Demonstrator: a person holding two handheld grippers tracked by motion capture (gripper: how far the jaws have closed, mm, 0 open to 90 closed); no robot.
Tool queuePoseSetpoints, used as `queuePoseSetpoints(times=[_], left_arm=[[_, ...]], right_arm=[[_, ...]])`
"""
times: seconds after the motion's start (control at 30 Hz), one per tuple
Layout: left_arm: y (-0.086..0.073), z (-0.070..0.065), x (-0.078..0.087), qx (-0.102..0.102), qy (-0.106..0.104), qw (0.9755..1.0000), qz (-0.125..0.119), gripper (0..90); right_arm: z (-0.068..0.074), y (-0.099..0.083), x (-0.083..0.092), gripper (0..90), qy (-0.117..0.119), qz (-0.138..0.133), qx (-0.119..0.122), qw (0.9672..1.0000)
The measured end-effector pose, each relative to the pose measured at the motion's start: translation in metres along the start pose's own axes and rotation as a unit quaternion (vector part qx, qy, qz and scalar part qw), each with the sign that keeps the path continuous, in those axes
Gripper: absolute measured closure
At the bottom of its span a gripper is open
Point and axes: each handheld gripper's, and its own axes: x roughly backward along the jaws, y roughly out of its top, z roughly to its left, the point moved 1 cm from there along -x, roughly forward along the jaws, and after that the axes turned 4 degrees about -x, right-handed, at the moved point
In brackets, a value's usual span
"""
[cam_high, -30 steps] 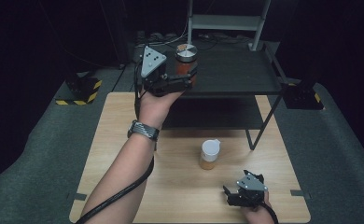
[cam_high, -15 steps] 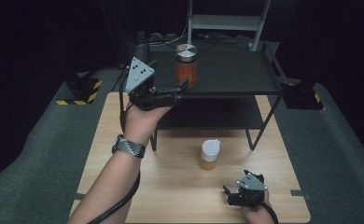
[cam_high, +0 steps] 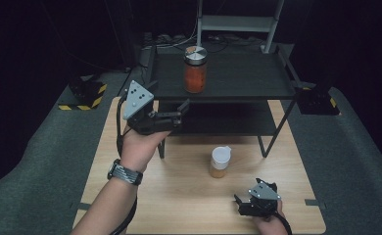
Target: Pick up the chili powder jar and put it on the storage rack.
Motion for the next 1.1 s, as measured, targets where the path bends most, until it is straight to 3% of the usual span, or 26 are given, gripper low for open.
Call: queuePoseSetpoints(times=[0.53,0.8,1.1], left_arm=[[-0.046,-0.009,0.019,-0.019,-0.001,0.9994,0.028,0.4],[-0.071,-0.011,0.023,-0.017,-0.003,0.9991,0.039,0.4],[-0.101,-0.021,0.030,-0.040,-0.001,0.9976,0.056,0.4]], right_arm=[[0.000,0.000,0.000,1.1,0.000,0.000,0.000,1.0000],[0.000,0.000,0.000,1.1,0.001,-0.001,0.001,1.0000],[0.000,0.000,0.000,1.2,0.000,-0.001,0.001,1.0000]])
